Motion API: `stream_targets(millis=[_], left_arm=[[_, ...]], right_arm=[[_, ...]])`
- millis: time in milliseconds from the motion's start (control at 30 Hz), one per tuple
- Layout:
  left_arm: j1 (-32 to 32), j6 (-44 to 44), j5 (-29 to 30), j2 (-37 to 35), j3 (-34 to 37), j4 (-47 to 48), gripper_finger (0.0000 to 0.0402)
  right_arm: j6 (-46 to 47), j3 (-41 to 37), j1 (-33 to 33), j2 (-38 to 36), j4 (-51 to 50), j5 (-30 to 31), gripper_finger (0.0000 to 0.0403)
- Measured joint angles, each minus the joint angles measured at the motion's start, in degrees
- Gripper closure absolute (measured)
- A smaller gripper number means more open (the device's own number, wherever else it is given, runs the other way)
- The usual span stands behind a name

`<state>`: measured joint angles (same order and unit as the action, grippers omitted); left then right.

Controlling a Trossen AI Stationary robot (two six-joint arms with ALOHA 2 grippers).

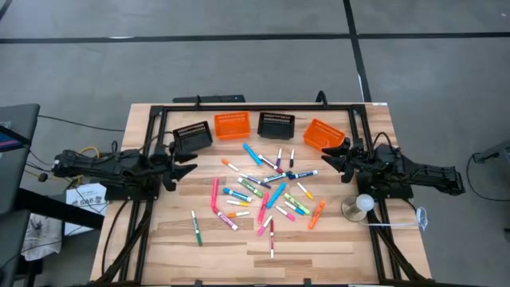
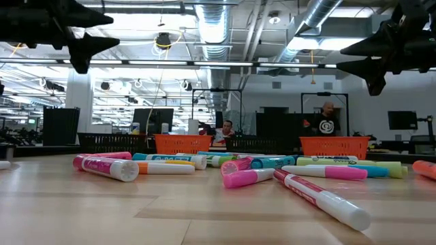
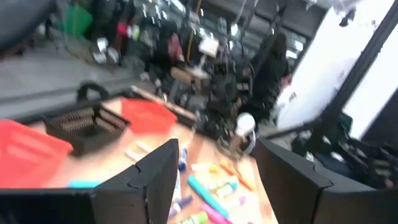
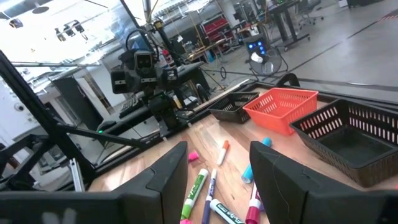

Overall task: Pick & Place Markers
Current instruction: Put the left pink highlighter pen into the left black bin

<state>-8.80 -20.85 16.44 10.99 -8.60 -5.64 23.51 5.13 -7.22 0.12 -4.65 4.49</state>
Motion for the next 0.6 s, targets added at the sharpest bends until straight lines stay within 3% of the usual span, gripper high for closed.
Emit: stream_targets(millis=[167, 400, 600], left_arm=[[0.0, -1.97, -3.8, 13.41, -6.33, -0.39, 0.0188], [0.0, -0.86, -3.97, 34.54, -17.08, 0.9, 0.0188], [0.0, -11.74, -3.99, 49.22, -22.36, 3.73, 0.0188]], right_arm=[[0.0, 0.0, 0.0, 0.0, 0.01, 0.02, 0.0242], [0.02, 0.0, 0.0, 0.0, -0.01, 0.02, 0.0243], [0.02, 0.0, 0.0, 0.0, -0.02, 0.04, 0.0245]])
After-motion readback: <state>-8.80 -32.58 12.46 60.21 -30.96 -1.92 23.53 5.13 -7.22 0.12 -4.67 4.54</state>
